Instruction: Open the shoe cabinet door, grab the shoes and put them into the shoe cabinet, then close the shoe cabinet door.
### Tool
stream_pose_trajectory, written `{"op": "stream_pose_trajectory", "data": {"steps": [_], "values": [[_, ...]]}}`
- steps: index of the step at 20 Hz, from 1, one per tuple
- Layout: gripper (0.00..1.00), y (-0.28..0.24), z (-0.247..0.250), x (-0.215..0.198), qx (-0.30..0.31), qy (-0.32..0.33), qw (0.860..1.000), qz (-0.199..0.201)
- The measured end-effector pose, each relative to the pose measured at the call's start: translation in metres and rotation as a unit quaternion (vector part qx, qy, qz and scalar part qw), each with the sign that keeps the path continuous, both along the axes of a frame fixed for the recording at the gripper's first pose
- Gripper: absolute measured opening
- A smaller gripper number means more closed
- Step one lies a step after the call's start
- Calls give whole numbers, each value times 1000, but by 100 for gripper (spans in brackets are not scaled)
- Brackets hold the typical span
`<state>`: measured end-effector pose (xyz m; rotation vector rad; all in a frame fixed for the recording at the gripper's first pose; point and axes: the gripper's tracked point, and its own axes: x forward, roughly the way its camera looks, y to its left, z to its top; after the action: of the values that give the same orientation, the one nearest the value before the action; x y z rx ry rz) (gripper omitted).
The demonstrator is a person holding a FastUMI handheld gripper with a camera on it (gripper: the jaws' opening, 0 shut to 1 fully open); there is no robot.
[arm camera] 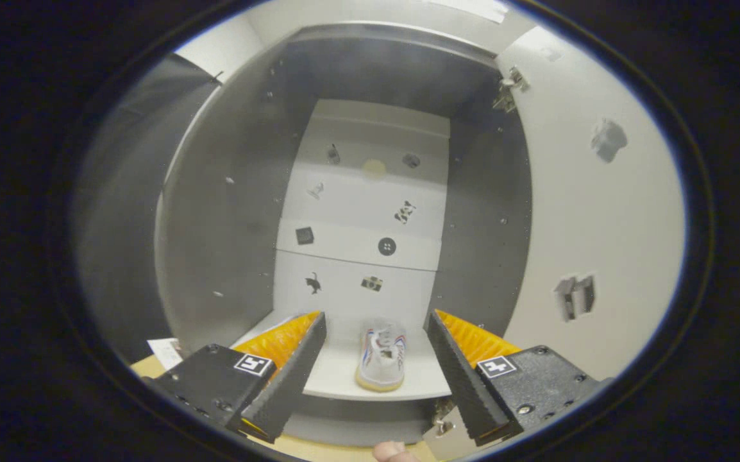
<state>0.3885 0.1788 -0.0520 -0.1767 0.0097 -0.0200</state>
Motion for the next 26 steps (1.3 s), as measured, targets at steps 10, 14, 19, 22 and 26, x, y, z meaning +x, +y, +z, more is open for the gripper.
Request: {"op": "stream_pose_trajectory", "data": {"steps": [10, 14, 19, 22, 26], "values": [[100, 23, 56, -197, 37, 13, 997, 68], [100, 8, 86, -266, 30, -15, 997, 74], [100, -46, 94, -332, 54, -57, 992, 95], [100, -107, 90, -358, 48, -85, 993, 70], [100, -220, 83, -369, 47, -118, 992, -25]]}}
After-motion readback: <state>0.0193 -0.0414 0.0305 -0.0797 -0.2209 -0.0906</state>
